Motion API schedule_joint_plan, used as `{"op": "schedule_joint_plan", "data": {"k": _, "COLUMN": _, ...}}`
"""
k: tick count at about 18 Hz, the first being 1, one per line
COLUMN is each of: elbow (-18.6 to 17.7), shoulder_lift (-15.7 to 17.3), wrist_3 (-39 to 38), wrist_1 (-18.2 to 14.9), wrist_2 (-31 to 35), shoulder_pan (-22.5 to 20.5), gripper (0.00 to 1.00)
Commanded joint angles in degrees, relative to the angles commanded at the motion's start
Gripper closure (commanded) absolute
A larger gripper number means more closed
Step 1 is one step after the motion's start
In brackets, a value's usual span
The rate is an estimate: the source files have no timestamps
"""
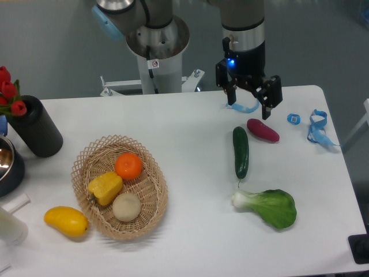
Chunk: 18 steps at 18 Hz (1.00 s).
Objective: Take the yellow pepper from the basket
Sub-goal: 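Move the open gripper from beside the sweet potato toward the wicker basket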
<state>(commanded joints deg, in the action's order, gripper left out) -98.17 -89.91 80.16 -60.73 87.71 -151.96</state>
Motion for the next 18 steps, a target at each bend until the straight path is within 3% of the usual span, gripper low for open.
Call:
{"op": "schedule_joint_plan", "data": {"k": 8, "elbow": -0.5, "shoulder_lift": -0.6, "wrist_3": -0.5, "wrist_1": 0.4, "wrist_2": -0.1, "shoulder_pan": 0.5, "gripper": 0.0}}
{"op": "schedule_joint_plan", "data": {"k": 11, "elbow": -2.6, "shoulder_lift": -0.5, "wrist_3": -0.9, "wrist_1": 0.5, "wrist_2": -2.2, "shoulder_pan": 0.4, "gripper": 0.0}}
{"op": "schedule_joint_plan", "data": {"k": 15, "elbow": -6.1, "shoulder_lift": -0.5, "wrist_3": -7.3, "wrist_1": 6.5, "wrist_2": -3.3, "shoulder_pan": 0.8, "gripper": 0.0}}
{"op": "schedule_joint_plan", "data": {"k": 18, "elbow": -6.3, "shoulder_lift": -1.8, "wrist_3": -12.2, "wrist_1": 7.1, "wrist_2": -3.3, "shoulder_pan": 2.8, "gripper": 0.0}}
